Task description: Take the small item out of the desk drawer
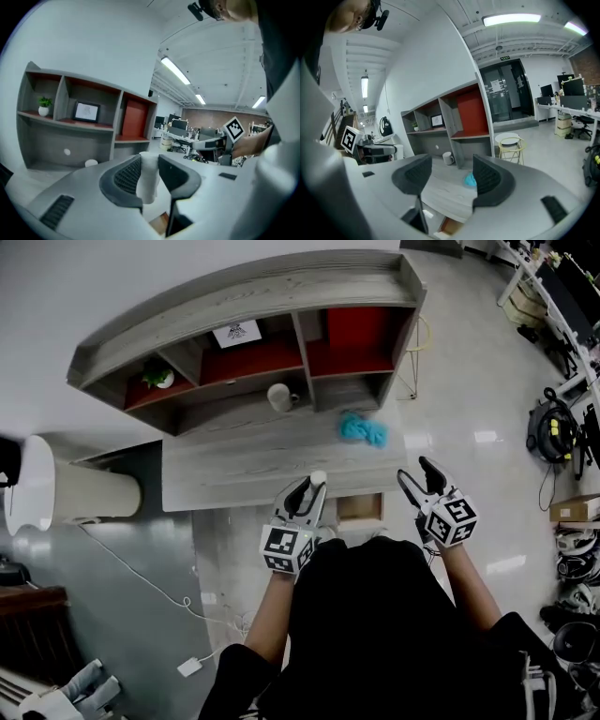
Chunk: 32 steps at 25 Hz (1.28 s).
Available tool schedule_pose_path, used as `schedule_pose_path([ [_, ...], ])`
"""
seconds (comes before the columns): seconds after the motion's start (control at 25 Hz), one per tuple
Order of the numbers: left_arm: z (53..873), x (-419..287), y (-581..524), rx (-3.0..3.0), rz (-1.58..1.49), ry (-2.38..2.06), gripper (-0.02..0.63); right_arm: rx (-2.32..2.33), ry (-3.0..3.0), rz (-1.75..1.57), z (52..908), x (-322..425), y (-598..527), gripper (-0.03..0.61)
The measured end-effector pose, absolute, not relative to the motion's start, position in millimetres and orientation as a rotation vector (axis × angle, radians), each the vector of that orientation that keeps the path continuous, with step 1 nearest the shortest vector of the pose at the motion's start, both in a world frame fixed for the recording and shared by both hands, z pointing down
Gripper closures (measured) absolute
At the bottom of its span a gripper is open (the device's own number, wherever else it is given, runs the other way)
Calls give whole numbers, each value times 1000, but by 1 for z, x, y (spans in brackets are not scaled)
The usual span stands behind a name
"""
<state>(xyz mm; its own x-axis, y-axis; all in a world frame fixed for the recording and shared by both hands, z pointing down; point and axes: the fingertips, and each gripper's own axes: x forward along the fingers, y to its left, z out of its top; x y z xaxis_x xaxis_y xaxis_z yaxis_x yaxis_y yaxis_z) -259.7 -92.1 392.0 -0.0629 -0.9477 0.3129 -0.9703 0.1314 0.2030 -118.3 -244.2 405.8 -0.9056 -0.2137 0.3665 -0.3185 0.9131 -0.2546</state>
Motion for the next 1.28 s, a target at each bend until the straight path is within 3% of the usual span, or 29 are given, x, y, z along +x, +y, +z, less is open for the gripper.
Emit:
schedule_pose_path([
  [0.24, 344, -296, -95, 1868, 81, -2177, 499, 470, -2796, 486, 380, -156, -246, 349],
  [0.44, 327, -313, -89, 1889, 80, -2219, 499, 573, -2826, 417, 358, -175, -251, 440],
  [0.6, 317, -329, -90, 1868, -52, -2186, 500, 630, -2844, 372, 347, -187, -254, 571],
  [1.28, 300, -326, -109, 1912, -52, -2173, 499, 728, -2849, 225, 316, -184, -261, 578],
])
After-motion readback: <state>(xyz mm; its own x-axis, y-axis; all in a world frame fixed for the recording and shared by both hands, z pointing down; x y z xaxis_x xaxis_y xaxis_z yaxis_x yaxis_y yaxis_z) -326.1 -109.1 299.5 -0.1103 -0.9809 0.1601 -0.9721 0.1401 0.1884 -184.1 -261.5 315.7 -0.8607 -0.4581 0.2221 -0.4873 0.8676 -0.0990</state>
